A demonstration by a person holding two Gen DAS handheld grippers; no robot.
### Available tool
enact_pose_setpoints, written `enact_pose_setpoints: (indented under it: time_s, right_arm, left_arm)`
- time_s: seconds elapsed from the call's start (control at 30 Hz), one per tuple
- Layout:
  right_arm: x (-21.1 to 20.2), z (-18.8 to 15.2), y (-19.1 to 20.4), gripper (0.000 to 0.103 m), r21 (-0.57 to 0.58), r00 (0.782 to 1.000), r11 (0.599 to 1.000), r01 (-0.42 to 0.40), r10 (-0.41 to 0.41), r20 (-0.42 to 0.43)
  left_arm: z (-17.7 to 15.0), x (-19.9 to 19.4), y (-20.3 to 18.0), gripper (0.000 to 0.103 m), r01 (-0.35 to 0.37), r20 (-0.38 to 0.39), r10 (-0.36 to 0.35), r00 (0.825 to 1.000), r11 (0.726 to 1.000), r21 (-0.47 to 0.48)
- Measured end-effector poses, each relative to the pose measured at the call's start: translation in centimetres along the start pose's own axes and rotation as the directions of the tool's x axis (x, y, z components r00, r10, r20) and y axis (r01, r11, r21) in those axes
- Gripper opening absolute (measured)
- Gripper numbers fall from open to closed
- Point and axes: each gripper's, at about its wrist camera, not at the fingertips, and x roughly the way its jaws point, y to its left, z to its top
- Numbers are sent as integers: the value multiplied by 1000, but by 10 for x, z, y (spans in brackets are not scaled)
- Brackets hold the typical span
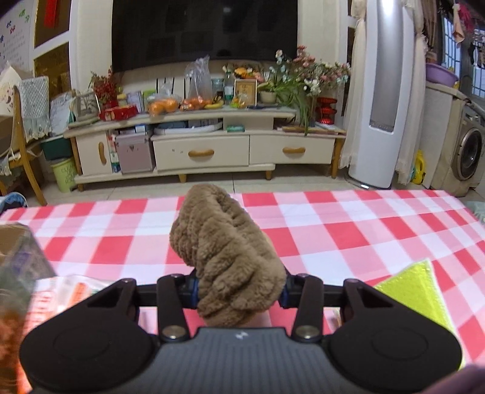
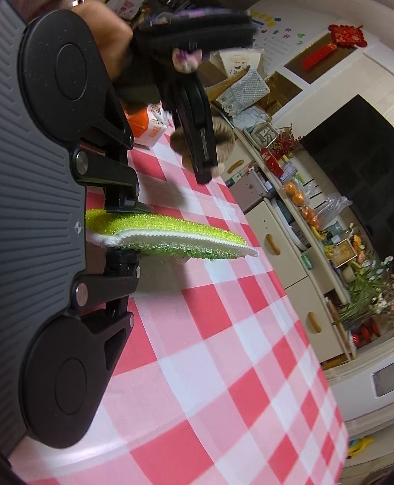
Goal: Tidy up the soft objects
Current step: 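Carry the sponge cloth and brown ring toward the box with both tools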
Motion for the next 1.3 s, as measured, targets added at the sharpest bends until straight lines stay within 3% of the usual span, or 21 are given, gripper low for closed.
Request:
enact_pose_setpoints:
  time_s: [0.4, 0.77, 1.07, 1.3]
  right_arm:
    - [-15, -7, 21, 24, 33, 998, 999, -40, 38, 42]
    - [-7, 2, 100, 24, -83, 988, 986, -144, 148, 53]
    - [29, 19, 176, 24, -214, 968, 947, -240, 250, 24]
    - [70, 22, 210, 24, -265, 961, 925, -272, 274, -30]
  left_arm:
    - [2, -92, 36, 43, -17, 65, 16, 998, 1000, 19]
    - [-5, -152, 107, 44, -91, 95, 94, 991, 995, -35]
    - [-15, -159, 170, 44, -152, 106, 164, 981, 982, -111]
    - [-23, -144, 201, 44, -117, 65, 126, 990, 985, -129]
